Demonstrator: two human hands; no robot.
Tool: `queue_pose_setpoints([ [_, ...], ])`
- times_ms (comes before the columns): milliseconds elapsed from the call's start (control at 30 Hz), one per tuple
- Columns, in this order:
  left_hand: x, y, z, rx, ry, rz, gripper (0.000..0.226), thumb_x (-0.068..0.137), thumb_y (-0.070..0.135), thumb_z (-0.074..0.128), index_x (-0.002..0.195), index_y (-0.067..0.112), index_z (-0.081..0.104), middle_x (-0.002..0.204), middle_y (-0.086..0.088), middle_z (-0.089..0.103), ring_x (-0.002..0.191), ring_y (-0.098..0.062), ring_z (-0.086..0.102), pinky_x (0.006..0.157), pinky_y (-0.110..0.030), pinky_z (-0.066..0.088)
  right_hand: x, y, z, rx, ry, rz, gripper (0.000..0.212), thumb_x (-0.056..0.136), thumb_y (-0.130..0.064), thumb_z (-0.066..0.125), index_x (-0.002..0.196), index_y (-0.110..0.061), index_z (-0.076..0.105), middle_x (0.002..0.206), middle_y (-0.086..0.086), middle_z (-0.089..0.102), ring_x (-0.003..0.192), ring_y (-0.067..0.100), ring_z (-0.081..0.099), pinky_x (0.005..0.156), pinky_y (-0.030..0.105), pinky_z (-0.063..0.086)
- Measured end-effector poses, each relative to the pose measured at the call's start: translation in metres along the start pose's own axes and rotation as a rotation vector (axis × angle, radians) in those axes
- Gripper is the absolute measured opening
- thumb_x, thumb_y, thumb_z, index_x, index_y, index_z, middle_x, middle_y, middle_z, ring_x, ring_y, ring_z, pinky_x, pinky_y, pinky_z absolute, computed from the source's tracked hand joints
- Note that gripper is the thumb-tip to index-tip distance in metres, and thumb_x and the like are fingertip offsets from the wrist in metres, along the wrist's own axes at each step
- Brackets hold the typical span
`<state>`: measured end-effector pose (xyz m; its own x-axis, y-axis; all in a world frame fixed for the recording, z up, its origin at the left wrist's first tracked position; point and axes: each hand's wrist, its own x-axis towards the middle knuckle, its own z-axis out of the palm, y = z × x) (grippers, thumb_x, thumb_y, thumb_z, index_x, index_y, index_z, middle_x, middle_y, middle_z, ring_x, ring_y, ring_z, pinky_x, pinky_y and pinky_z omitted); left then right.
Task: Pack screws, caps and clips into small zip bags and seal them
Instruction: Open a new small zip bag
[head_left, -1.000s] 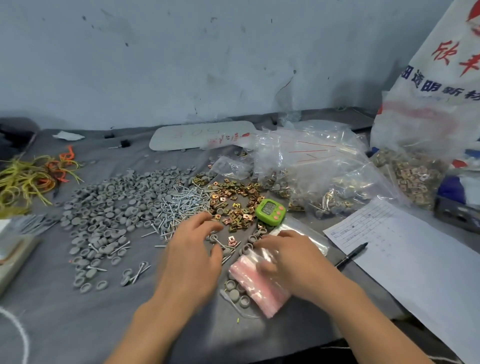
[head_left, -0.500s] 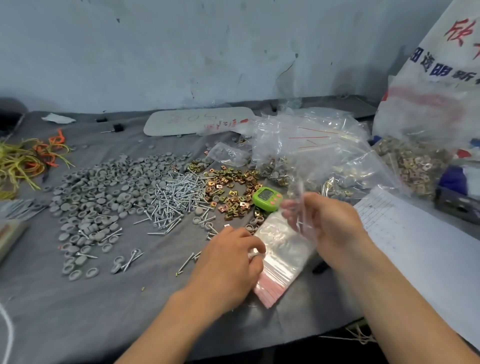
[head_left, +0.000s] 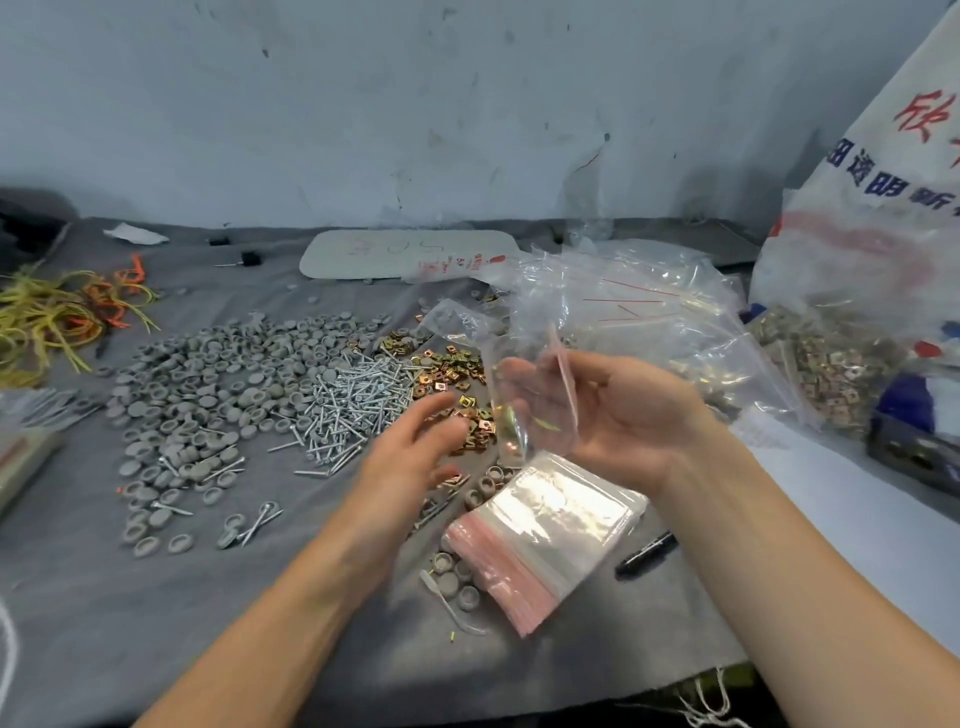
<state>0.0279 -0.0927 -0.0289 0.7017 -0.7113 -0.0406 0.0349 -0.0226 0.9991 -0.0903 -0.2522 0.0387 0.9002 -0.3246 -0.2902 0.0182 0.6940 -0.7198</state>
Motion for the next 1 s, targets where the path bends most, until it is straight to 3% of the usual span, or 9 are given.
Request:
queue_pose_setpoints([
  [67, 0.003, 0.011, -0.009, -0.339, -0.107, -0.108, 0.043, 0.084, 0.041, 0.068, 0.123, 0.024, 0.068, 0.117, 0.0, 0.075, 0.109, -0.015, 0.071, 0.1, -0.042, 0.055, 0.008, 0.009, 0.017, -0.02, -0.081, 0.045, 0.029, 0.088, -0.017, 0.055, 0.068, -0.008, 0.074, 0.092, 0.014, 0.077, 0.081, 0.024, 0.074, 0.081, 0.038, 0.06],
  [167, 0.006, 0.02, -0.027, -0.431, -0.133, -0.112, 0.031, 0.082, 0.026, 0.07, 0.109, 0.012, 0.077, 0.099, -0.004, 0.074, 0.081, -0.011, 0.069, 0.077, -0.029, 0.056, 0.02, 0.022, 0.032, -0.052, -0.114, 0.061, 0.02, 0.084, -0.02, 0.058, 0.077, -0.006, 0.072, 0.092, 0.014, 0.077, 0.082, 0.024, 0.074, 0.087, 0.037, 0.056],
  [367, 0.015, 0.023, -0.069, -0.253, 0.242, -0.061, 0.008, 0.082, 0.009, 0.077, 0.089, 0.011, 0.075, 0.067, 0.002, 0.069, 0.049, -0.005, 0.054, 0.04, -0.013, 0.038, 0.043, 0.038, 0.036, -0.339, 0.122, -0.095, 0.046, 0.098, -0.046, 0.062, 0.115, -0.004, 0.068, 0.104, 0.019, 0.078, 0.084, 0.032, 0.076, 0.079, 0.042, 0.064],
  [467, 0.014, 0.013, -0.084, -0.204, 0.275, -0.14, 0.016, 0.08, 0.017, 0.079, 0.094, 0.01, 0.077, 0.07, 0.001, 0.07, 0.047, -0.006, 0.053, 0.04, -0.013, 0.036, 0.042, 0.05, 0.033, -0.598, 0.148, -0.167, 0.012, 0.096, -0.008, 0.068, 0.107, -0.003, 0.071, 0.097, 0.016, 0.078, 0.08, 0.026, 0.076, 0.075, 0.035, 0.064],
  [567, 0.012, 0.006, -0.088, -0.184, 0.342, -0.161, 0.007, 0.088, 0.017, 0.076, 0.091, 0.01, 0.078, 0.072, 0.0, 0.071, 0.047, -0.006, 0.054, 0.042, -0.014, 0.038, 0.043, 0.058, 0.03, -0.582, 0.146, -0.164, 0.011, 0.096, 0.004, 0.064, 0.102, 0.001, 0.071, 0.084, 0.015, 0.077, 0.073, 0.024, 0.075, 0.065, 0.028, 0.062],
  [667, 0.01, -0.001, -0.088, -0.169, 0.549, -0.13, 0.009, 0.09, 0.017, 0.075, 0.098, 0.012, 0.078, 0.08, 0.003, 0.074, 0.058, -0.006, 0.06, 0.052, -0.017, 0.046, 0.049, 0.066, 0.031, -0.679, 0.187, -0.219, 0.004, 0.093, -0.001, 0.071, 0.091, 0.0, 0.075, 0.081, 0.015, 0.078, 0.07, 0.024, 0.075, 0.06, 0.028, 0.059],
  [767, 0.001, -0.003, -0.074, 0.477, 0.791, 0.17, 0.023, 0.081, 0.039, 0.08, 0.1, 0.036, 0.067, 0.096, 0.019, 0.067, 0.083, 0.002, 0.059, 0.073, -0.021, 0.045, 0.063, 0.076, 0.031, -0.879, 0.313, -0.341, 0.017, 0.087, -0.013, 0.08, 0.071, -0.007, 0.079, 0.071, 0.011, 0.077, 0.064, 0.028, 0.073, 0.067, 0.043, 0.061],
  [900, -0.005, -0.002, -0.044, 0.639, 0.449, 0.32, 0.024, 0.072, 0.057, 0.074, 0.087, 0.041, 0.067, 0.084, 0.024, 0.066, 0.078, 0.002, 0.062, 0.062, -0.015, 0.046, 0.084, 0.088, 0.044, -0.825, 0.349, -0.416, 0.019, 0.087, -0.031, 0.077, 0.072, -0.02, 0.081, 0.064, 0.004, 0.074, 0.059, 0.021, 0.07, 0.065, 0.041, 0.059],
  [1000, 0.0, -0.008, -0.04, 0.764, 0.472, 0.269, 0.025, 0.082, 0.054, 0.074, 0.097, 0.038, 0.062, 0.089, 0.015, 0.068, 0.082, -0.009, 0.064, 0.074, -0.035, 0.053, 0.095, 0.1, 0.056, -0.788, 0.313, -0.361, 0.039, 0.094, -0.045, 0.067, 0.07, -0.018, 0.08, 0.068, 0.008, 0.075, 0.064, 0.025, 0.07, 0.068, 0.042, 0.057],
])
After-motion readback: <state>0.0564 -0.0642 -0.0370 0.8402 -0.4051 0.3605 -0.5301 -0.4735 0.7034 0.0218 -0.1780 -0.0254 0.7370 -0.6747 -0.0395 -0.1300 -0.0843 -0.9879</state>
